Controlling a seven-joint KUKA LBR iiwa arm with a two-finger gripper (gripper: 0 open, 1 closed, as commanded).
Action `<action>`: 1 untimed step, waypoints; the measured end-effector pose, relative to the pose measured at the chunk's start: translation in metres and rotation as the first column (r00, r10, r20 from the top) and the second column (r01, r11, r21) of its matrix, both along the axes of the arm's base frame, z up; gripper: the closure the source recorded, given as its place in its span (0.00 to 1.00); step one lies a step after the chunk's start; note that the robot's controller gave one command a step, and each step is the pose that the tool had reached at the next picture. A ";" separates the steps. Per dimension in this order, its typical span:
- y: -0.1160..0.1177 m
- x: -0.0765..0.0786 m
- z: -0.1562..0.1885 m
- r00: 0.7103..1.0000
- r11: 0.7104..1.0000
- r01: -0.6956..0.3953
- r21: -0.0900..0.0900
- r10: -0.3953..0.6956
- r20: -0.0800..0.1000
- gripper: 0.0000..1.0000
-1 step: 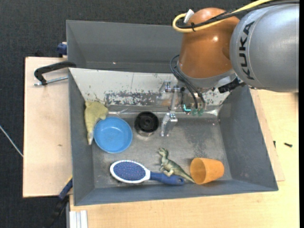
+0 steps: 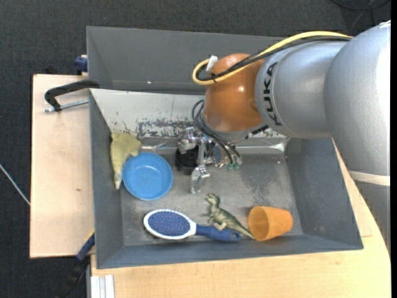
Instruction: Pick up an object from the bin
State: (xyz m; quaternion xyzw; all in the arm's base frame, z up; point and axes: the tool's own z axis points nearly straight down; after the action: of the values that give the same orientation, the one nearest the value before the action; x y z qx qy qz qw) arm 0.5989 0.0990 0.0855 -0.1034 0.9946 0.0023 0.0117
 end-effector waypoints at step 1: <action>0.000 0.003 0.005 1.000 1.000 0.002 0.001 -0.002 0.012 1.00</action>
Offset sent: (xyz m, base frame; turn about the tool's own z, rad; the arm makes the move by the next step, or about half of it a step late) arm 0.0000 0.0000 0.0000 0.0000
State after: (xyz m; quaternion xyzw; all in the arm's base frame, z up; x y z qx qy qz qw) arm 0.6022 0.0985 0.0909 -0.1026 0.9946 0.0022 0.0176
